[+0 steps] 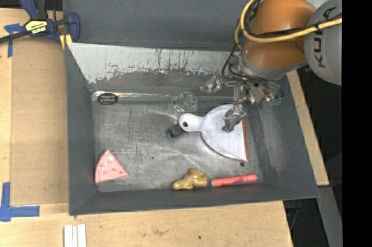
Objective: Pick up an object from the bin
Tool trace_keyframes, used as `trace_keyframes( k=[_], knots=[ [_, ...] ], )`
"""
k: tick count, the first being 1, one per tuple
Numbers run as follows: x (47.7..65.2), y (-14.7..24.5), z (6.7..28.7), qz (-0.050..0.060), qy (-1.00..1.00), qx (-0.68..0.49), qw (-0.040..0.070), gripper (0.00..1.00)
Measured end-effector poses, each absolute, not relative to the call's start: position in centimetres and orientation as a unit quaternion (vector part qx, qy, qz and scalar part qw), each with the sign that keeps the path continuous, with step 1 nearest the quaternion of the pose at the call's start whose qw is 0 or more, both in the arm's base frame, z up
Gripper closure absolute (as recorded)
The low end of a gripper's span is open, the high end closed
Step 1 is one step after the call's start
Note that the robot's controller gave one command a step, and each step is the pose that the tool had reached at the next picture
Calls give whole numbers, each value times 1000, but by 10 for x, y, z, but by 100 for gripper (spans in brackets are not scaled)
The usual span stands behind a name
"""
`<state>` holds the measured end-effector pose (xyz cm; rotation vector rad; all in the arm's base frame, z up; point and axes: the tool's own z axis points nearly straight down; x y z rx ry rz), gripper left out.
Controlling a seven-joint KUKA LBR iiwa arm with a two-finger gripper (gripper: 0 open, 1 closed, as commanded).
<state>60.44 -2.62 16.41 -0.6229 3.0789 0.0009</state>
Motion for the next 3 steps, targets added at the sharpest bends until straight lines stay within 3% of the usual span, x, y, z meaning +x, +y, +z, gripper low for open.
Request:
trace_keyframes(
  k=[1, 2, 3],
  knots=[
    [599, -24, 205, -1, 976, -216, 6, 0],
    [600, -23, 162, -2, 971, -240, 6, 0],
    [601, -57, 101, -1, 958, -288, 4, 0]
  ],
)
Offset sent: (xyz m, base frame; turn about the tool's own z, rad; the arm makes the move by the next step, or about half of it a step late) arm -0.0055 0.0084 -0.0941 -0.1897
